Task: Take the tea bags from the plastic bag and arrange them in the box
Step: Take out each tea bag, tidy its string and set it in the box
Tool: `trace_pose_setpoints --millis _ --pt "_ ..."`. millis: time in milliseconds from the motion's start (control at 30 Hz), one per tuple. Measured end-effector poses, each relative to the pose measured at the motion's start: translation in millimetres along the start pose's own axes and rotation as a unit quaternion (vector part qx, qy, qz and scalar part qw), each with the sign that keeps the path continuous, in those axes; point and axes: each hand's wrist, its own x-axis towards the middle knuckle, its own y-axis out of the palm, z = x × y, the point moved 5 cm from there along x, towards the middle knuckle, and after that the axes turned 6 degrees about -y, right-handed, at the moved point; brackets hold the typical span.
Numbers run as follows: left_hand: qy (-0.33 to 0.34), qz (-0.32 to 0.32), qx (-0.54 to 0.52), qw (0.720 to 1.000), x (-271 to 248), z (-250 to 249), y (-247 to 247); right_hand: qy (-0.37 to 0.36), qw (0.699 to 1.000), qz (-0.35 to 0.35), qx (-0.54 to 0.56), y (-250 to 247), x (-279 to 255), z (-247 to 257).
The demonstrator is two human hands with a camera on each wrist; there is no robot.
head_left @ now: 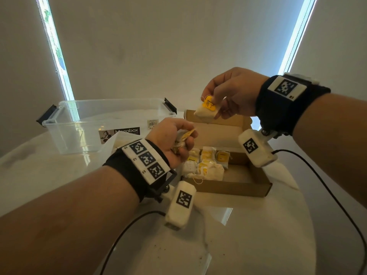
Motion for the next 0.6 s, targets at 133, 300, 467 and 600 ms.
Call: trace_pose_setpoints --millis 133,300,467,600 --pt "0.020 0.024 0.011 0.999 -2.7 -2.5 4.2 0.021 0.998 0.048 -0.034 2.0 -3.0 -3.9" --pt "0.040 -0.010 0.173 0.984 -3.5 2.1 11.3 0.032 0.990 0.069 -0.118 3.8 -2.2 -15.1" --pt "0.079 -0.084 0.428 0.896 -5.8 1.6 0.5 0.118 0.943 0.123 -0.285 5.3 -4.4 -59.0" --pt "0.025 -0.098 0.563 0.820 -11.4 6.8 -9.4 0.169 0.905 0.152 -0.360 8.4 -6.5 -91.9"
